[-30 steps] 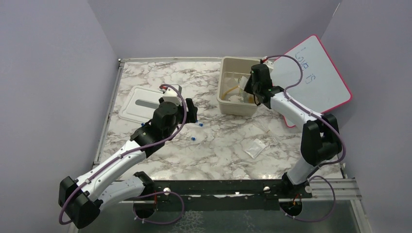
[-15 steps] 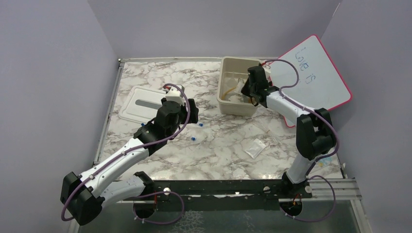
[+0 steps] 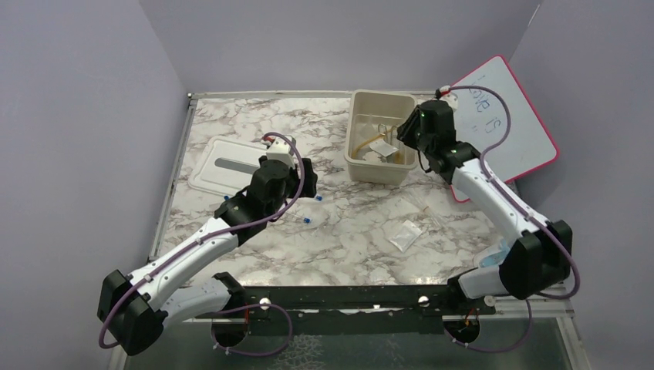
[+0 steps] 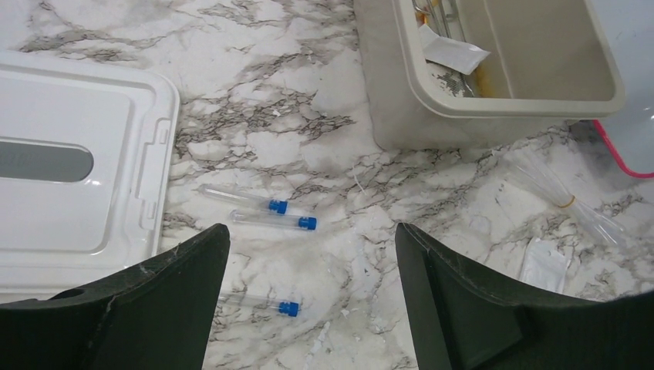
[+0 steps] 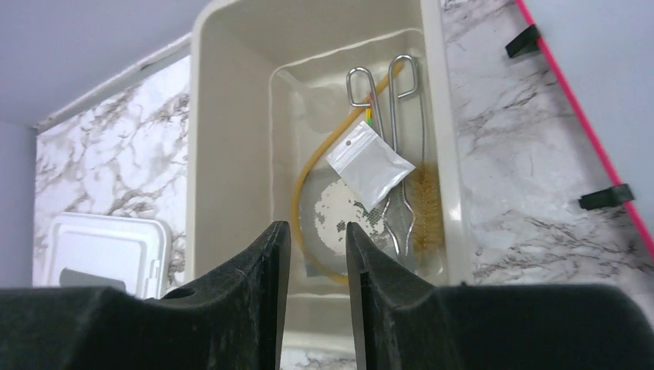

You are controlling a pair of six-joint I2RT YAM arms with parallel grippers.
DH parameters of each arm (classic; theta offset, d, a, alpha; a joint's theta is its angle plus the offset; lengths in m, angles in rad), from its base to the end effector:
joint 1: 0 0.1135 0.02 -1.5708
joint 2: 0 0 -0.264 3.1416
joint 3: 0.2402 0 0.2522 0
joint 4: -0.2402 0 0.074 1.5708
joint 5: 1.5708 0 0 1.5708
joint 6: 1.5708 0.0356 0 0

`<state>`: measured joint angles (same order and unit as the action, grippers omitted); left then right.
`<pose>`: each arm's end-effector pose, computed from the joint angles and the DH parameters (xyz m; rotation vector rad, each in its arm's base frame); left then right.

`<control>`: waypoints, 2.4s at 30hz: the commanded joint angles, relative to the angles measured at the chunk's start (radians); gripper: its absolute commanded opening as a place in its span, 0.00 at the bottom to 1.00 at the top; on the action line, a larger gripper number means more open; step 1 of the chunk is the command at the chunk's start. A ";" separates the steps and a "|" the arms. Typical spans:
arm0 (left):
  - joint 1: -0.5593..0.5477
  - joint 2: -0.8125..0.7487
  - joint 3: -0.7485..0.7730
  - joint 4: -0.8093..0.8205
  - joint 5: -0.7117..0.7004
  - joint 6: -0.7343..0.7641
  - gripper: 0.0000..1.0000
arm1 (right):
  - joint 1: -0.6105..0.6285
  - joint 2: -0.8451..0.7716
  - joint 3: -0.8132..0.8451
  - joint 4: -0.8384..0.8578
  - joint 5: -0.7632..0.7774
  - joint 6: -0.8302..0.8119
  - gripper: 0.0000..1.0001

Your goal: Organize the chemistry lab equipment

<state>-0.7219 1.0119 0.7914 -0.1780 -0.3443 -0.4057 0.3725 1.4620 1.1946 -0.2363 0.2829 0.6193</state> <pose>0.1815 -0.1438 0.3006 0.0849 1.9648 -0.4061 0.3186 0.1138 0.3169 0.4257 2.0239 0.3211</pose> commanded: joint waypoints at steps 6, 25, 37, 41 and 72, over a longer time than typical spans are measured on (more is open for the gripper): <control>-0.002 0.039 0.032 0.059 0.193 -0.062 0.86 | -0.004 -0.367 -0.184 -0.341 -0.005 0.025 0.45; -0.002 0.123 0.017 0.079 0.327 -0.109 0.91 | -0.004 -0.468 -0.692 -0.305 -0.070 0.298 0.59; -0.001 0.144 0.020 0.077 0.323 -0.113 0.90 | -0.004 -0.367 -0.744 -0.252 -0.180 0.351 0.47; -0.002 0.155 0.013 0.088 0.339 -0.123 0.90 | -0.003 -0.323 -0.762 -0.197 -0.220 0.337 0.36; -0.087 0.500 -0.068 0.468 0.636 -0.500 0.61 | -0.003 -0.366 -0.746 -0.171 -0.346 0.159 0.55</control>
<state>-0.7509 1.4258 0.7044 0.1543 0.2150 -0.8013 0.3710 1.1137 0.4831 -0.3969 -0.0097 0.7605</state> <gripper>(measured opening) 0.649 0.558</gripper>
